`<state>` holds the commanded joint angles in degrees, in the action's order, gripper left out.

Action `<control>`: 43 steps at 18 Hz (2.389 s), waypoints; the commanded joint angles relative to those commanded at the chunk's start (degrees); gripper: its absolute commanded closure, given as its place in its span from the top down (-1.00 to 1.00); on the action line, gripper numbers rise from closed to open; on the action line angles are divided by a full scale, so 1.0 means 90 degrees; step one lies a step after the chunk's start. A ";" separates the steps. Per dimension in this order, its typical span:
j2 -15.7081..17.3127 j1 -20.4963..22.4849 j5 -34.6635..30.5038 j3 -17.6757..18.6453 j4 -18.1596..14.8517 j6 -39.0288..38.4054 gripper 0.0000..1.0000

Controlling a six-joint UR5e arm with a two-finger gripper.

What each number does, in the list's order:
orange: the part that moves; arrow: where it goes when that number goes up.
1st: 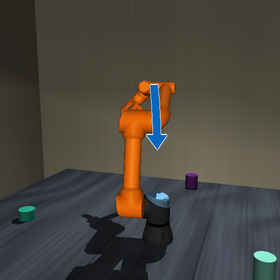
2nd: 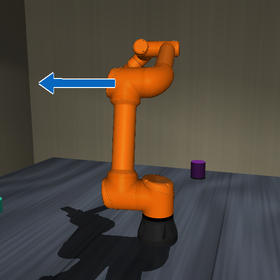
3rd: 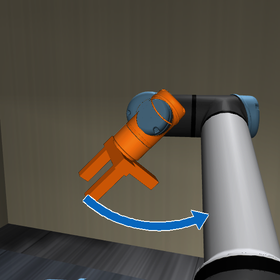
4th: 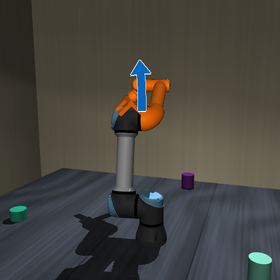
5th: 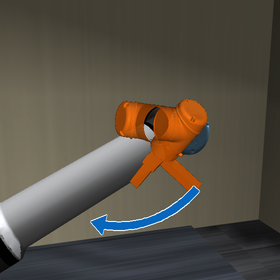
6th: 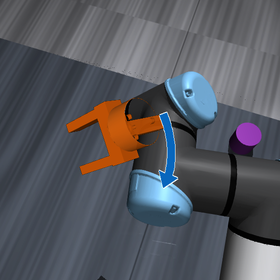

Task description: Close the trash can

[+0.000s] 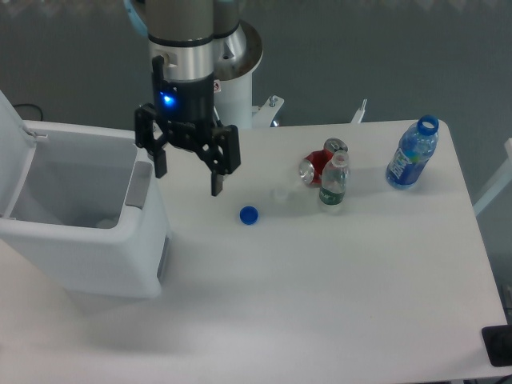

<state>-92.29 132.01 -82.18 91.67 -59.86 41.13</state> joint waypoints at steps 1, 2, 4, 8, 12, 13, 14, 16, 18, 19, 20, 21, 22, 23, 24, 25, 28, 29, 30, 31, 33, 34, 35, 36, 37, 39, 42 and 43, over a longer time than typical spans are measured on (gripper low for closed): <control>0.0010 0.0000 -0.0019 0.0010 0.0010 -0.0010 1.00; 0.0020 0.0000 -0.0029 0.0010 0.0010 -0.0019 1.00; 0.0020 0.0039 -0.0020 0.0049 -0.0029 -0.0088 1.00; -0.0029 0.0176 0.0117 0.0068 -0.0009 -0.0097 1.00; -0.0068 0.0147 0.0078 -0.0049 0.0215 -0.0808 1.00; -0.0059 0.0147 0.0088 -0.0059 0.0215 -0.1071 1.00; -0.0049 0.0108 0.0097 -0.0059 0.0225 -0.1238 1.00; -0.0049 0.0088 0.0107 -0.0059 0.0225 -0.1357 1.00; -0.0039 0.0059 0.0156 -0.0097 0.0235 -0.1522 1.00; -0.0029 0.0001 0.0214 -0.0165 0.0235 -0.1639 1.00; -0.0029 -0.0029 0.0215 -0.0234 0.0235 -0.1786 1.00; -0.0010 -0.0039 0.0224 -0.0292 0.0235 -0.1932 1.00; 0.0019 -0.0078 0.0263 -0.0351 0.0235 -0.2146 1.00; 0.0068 -0.0146 0.0331 -0.0400 0.0235 -0.2419 1.00; 0.0097 -0.0175 0.0390 -0.0400 0.0235 -0.2721 1.00; 0.0175 -0.0234 0.0420 -0.0400 0.0235 -0.3015 1.00; 0.0351 -0.0419 0.0449 -0.0371 0.0235 -0.3408 1.00; 0.0400 -0.0526 0.0497 -0.0381 0.0235 -0.3418 1.00; 0.0439 -0.0605 0.0556 -0.0381 0.0244 -0.3428 1.00; 0.0498 -0.0654 0.0615 -0.0381 0.0245 -0.3428 1.00; 0.0537 -0.0790 0.0858 -0.0400 0.0254 -0.3418 1.00; 0.0557 -0.0830 0.0995 -0.0439 0.0264 -0.3418 1.00; 0.0566 -0.0888 0.1112 -0.0459 0.0283 -0.3418 1.00; 0.0605 -0.0956 0.1191 -0.0440 0.0284 -0.3418 1.00; 0.0644 -0.1034 0.1230 -0.0420 0.0284 -0.3418 1.00; 0.0693 -0.1200 0.1298 -0.0430 0.0293 -0.3428 1.00; 0.0820 -0.1396 0.1357 -0.0459 0.0293 -0.3437 1.00; 0.0878 -0.1493 0.1425 -0.0459 0.0293 -0.3447 1.00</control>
<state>-84.38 118.57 -69.35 87.54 -57.22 10.11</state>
